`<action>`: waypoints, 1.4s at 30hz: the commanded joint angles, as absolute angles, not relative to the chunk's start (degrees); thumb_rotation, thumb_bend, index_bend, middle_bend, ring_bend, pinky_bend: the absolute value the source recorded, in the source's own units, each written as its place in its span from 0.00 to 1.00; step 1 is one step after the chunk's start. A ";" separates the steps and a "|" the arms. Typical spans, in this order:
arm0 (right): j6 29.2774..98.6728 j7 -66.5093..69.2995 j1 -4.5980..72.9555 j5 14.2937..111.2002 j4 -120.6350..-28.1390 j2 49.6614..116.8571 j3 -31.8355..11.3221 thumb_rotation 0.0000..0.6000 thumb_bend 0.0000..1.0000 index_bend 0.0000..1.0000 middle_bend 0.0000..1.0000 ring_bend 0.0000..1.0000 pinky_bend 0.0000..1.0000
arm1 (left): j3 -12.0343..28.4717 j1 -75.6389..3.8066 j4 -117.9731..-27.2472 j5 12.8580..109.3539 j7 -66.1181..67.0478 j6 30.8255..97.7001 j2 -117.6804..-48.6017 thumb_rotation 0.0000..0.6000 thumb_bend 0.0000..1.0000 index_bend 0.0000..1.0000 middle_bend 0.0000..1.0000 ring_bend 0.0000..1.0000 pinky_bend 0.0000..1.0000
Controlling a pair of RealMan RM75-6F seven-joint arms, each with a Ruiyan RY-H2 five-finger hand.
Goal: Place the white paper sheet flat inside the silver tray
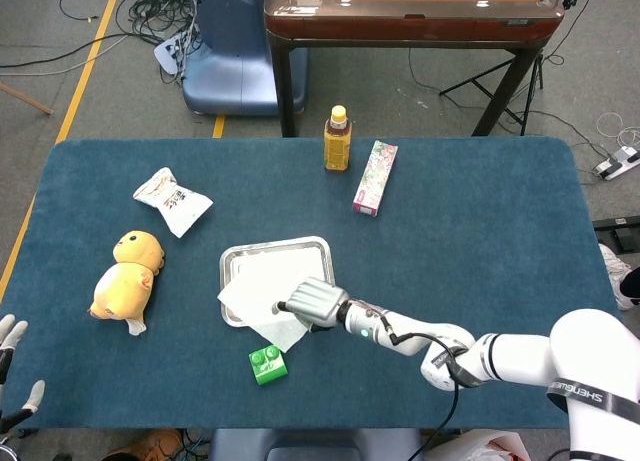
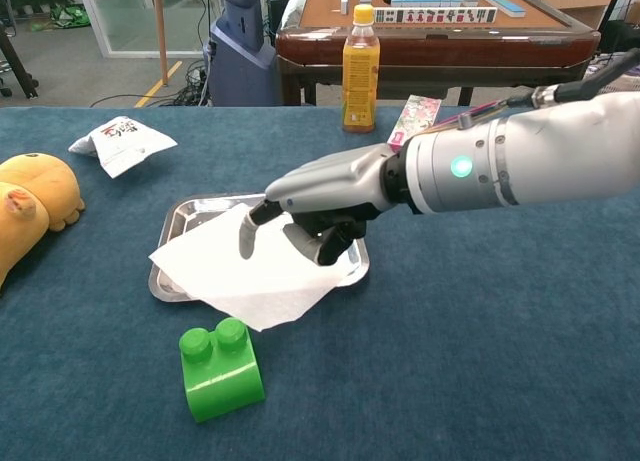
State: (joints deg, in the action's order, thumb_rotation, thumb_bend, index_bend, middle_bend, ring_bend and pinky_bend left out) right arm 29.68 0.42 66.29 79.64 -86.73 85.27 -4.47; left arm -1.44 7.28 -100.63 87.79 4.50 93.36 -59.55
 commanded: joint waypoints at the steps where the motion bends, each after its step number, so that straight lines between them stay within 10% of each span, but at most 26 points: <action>1: 29.04 1.95 66.92 81.17 -87.08 86.24 -4.57 1.00 1.00 0.24 1.00 1.00 1.00 | -1.48 7.52 -100.58 87.71 4.33 93.66 -59.46 1.00 0.34 0.07 0.02 0.04 0.01; 42: 24.23 1.48 68.24 80.34 -83.56 87.24 -1.04 1.00 1.00 0.24 1.00 1.00 1.00 | -1.49 8.15 -99.37 87.22 3.31 93.85 -59.98 1.00 0.33 0.07 0.02 0.04 0.01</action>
